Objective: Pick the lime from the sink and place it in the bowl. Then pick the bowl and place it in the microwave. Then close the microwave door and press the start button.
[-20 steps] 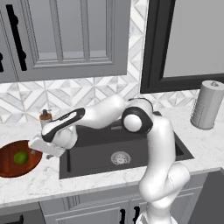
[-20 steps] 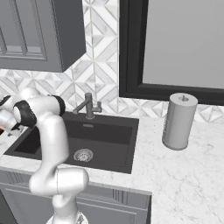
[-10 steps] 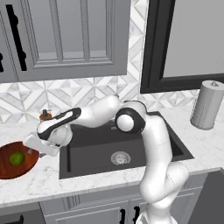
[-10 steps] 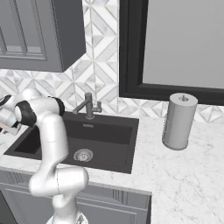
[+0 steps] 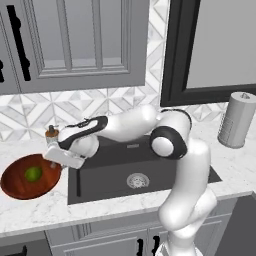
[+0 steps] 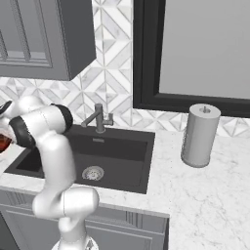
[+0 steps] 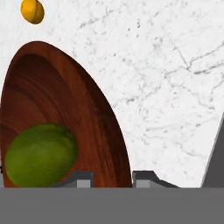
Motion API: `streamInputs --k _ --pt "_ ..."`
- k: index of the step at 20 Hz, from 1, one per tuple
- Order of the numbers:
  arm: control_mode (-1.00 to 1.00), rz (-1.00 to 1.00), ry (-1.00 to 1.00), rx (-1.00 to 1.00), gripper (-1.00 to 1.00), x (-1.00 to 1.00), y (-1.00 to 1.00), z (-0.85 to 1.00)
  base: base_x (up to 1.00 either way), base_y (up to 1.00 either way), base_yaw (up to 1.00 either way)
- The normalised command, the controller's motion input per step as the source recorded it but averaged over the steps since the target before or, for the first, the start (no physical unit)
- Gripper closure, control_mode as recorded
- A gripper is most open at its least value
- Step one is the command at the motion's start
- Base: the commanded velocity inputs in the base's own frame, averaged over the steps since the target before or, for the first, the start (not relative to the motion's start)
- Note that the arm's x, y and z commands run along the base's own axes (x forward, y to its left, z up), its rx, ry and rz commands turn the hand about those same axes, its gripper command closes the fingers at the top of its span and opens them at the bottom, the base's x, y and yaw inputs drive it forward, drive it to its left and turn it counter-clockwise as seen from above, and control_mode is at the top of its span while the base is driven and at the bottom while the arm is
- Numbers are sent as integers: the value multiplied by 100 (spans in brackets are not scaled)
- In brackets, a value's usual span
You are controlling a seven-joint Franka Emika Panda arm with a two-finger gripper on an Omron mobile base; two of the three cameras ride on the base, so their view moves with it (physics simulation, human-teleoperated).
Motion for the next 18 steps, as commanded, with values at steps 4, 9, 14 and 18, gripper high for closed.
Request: streamInputs --k 4,9,14,18 --pt "-100 0 -25 -1 100 -54 -100 78 0 0 0" --pt "-100 0 -17 -4 100 -45 -100 84 0 0 0" --pt "-100 0 -1 -1 100 -27 -100 79 0 0 0" --pt "-100 -7 8 0 100 -10 -100 78 0 0 0"
